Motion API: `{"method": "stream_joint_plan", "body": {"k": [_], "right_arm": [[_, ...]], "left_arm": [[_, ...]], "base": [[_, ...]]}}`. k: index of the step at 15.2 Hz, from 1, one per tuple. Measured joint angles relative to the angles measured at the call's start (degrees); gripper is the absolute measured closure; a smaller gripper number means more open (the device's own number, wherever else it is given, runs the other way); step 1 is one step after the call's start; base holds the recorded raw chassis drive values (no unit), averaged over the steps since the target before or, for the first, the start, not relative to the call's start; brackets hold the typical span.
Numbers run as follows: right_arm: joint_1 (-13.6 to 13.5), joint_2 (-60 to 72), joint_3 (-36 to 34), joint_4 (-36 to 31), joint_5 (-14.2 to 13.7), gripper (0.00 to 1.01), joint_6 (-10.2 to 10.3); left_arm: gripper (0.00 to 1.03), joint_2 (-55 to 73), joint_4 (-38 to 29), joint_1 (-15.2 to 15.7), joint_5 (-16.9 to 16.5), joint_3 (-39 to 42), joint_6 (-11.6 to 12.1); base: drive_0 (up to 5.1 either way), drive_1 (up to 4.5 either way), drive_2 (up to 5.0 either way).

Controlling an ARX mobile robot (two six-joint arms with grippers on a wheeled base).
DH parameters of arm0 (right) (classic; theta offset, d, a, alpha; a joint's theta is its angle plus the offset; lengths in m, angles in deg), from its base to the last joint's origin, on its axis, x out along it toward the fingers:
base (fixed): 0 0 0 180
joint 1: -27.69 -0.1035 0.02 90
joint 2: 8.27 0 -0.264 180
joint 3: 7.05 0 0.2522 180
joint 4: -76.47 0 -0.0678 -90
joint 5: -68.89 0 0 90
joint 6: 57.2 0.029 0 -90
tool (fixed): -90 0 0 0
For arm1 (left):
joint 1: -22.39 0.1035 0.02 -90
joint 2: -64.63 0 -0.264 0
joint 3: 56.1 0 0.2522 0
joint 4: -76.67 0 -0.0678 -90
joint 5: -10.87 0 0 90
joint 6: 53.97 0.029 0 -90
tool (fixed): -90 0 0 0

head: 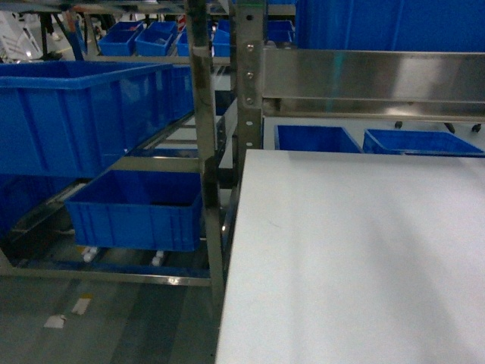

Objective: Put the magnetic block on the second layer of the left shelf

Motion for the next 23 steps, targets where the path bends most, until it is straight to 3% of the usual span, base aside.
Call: {"method": "stream_joint_plan", "body": {"k": [23], "right_arm": [[0.02,0.04,0.07,0.00,0.00,0.67,0.00]], "left_arm": [[0.05,0.00,0.00,0.00,0.04,0.00,0.00]], "base": [[-5.0,2.46,2.5]]}}
